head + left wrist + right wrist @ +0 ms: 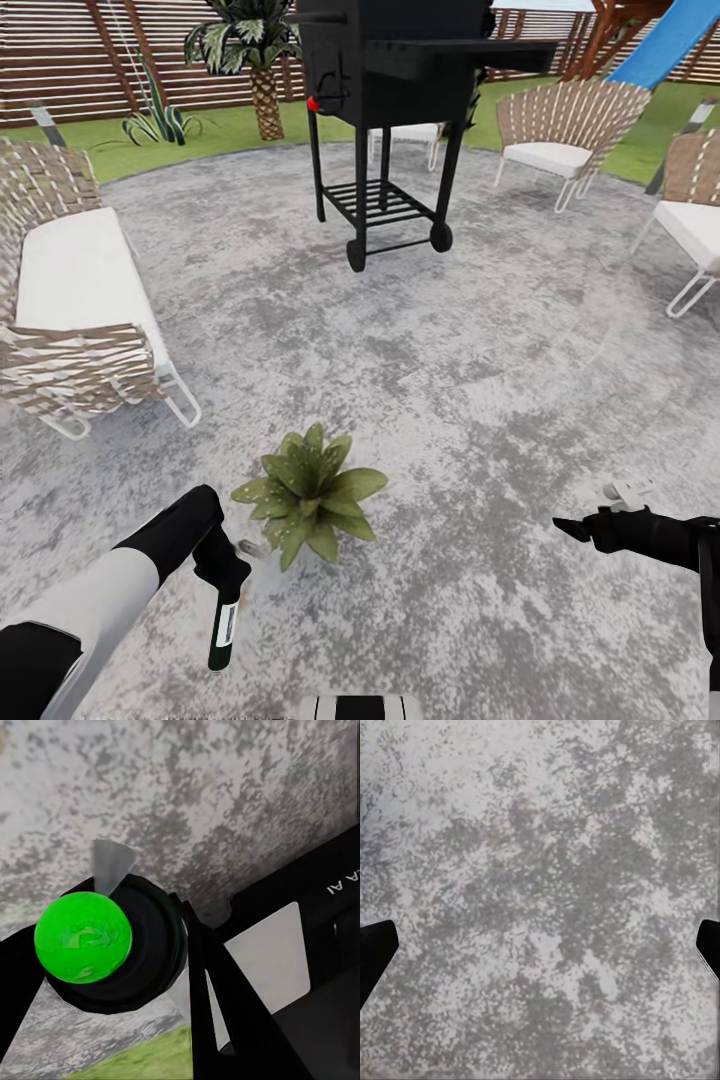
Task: Pick up the pesticide atomizer in the garden and spray insectifuge to fully cover both potted plants in the garden.
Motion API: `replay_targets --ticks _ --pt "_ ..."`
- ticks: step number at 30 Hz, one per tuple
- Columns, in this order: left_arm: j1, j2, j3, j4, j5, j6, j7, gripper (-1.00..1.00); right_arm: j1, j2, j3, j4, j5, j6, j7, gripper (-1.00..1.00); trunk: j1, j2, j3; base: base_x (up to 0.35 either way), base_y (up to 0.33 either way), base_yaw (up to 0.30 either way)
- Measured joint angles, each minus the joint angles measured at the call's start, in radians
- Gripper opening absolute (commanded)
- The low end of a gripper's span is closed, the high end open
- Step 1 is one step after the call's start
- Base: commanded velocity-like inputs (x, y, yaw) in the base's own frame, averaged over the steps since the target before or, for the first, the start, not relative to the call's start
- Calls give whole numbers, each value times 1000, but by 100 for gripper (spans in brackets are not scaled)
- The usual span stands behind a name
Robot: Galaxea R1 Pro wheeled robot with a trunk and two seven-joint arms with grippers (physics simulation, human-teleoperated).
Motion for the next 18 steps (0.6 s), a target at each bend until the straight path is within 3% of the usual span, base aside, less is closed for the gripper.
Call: replay_targets --ticks 12,18 --pt "1 0 2 0 0 0 0 -100 0 1 1 0 0 0 0 100 0 0 -13 0 -61 175" --pt "1 0 5 1 1 -1 0 -100 0 1 1 0 1 1 1 100 0 0 -16 0 -191 37"
